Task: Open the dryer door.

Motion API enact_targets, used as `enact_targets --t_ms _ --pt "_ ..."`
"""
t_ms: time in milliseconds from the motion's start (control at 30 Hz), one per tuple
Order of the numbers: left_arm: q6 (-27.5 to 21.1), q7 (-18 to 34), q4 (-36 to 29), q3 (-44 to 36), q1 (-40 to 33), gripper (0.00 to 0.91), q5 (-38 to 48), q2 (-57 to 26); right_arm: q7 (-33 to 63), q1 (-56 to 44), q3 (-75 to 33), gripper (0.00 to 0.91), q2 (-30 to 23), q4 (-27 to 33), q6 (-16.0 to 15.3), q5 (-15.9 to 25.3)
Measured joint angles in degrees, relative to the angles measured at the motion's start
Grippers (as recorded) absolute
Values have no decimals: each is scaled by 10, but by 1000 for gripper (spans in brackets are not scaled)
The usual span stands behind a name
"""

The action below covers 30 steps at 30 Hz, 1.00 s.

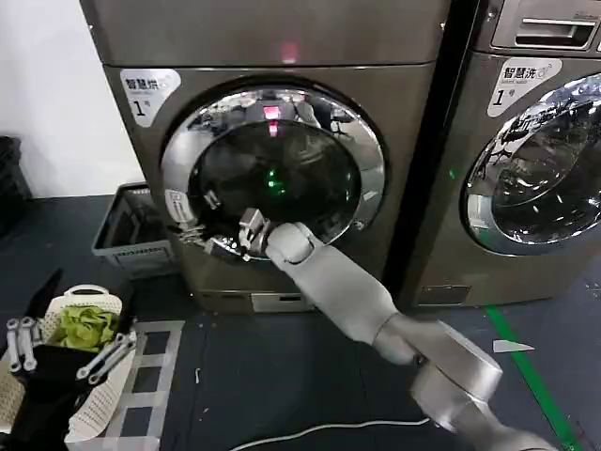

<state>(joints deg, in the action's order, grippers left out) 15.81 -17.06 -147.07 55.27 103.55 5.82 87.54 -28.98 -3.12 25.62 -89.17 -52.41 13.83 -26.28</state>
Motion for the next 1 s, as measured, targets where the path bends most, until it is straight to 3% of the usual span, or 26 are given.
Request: enact_targets --t_ms 267,567,1000 --pt "0 0 8 10 -6 907 3 -3 -31 -26 21 907 48 -96 -17 -50" --pt "-38 -1 44 44 -34 907 63 -35 -125 -55 30 907 133 -201 39 -113" --pt "-45 -31 120 101 -84 907 110 -106 -291 -104 -2 907 242 -316 42 -193"
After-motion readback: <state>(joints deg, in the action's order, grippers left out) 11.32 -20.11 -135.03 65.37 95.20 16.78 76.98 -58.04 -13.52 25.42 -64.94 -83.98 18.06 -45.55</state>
